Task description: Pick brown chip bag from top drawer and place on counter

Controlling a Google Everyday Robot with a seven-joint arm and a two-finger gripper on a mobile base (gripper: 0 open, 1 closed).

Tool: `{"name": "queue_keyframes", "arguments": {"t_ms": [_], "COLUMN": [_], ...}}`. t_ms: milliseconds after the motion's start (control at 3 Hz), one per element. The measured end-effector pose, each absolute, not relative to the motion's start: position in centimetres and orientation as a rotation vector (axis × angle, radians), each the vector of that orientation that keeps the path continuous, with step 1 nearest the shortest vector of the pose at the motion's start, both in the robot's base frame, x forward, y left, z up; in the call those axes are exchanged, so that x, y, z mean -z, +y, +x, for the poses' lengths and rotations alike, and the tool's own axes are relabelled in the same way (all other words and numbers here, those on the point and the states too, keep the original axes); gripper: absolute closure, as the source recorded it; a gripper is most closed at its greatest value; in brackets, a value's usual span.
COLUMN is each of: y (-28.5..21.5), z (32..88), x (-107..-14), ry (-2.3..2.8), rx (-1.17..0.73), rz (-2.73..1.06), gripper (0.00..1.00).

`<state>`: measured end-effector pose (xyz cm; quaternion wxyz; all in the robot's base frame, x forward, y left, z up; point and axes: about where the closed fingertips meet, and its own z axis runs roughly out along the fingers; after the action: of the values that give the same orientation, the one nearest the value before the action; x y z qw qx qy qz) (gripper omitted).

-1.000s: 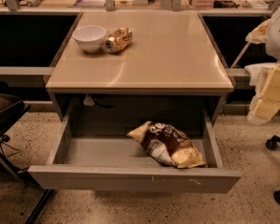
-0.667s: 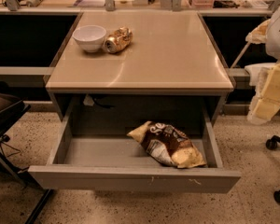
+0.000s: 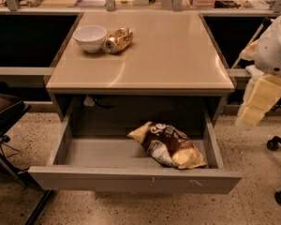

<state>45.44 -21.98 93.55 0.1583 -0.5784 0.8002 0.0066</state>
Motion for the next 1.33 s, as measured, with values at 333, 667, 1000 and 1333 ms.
{"name": "queue_keyframes", "arguments": {"t_ms": [333,667,1000,1333], "y": [-23.5,-23.7,-23.5,-19.1], "z": [45.8,46.0,46.0,46.6], "x": [-88.3,-87.1,-86.6,-81.4], "ry": [2.386,2.402,2.393,2.380], "rx": [-0.150,-0.177,-0.185,-0.352], "rz": [-1.617,-1.615,-1.597,-1.552], "gripper": [0.00,0.00,0.00,0.00]}}
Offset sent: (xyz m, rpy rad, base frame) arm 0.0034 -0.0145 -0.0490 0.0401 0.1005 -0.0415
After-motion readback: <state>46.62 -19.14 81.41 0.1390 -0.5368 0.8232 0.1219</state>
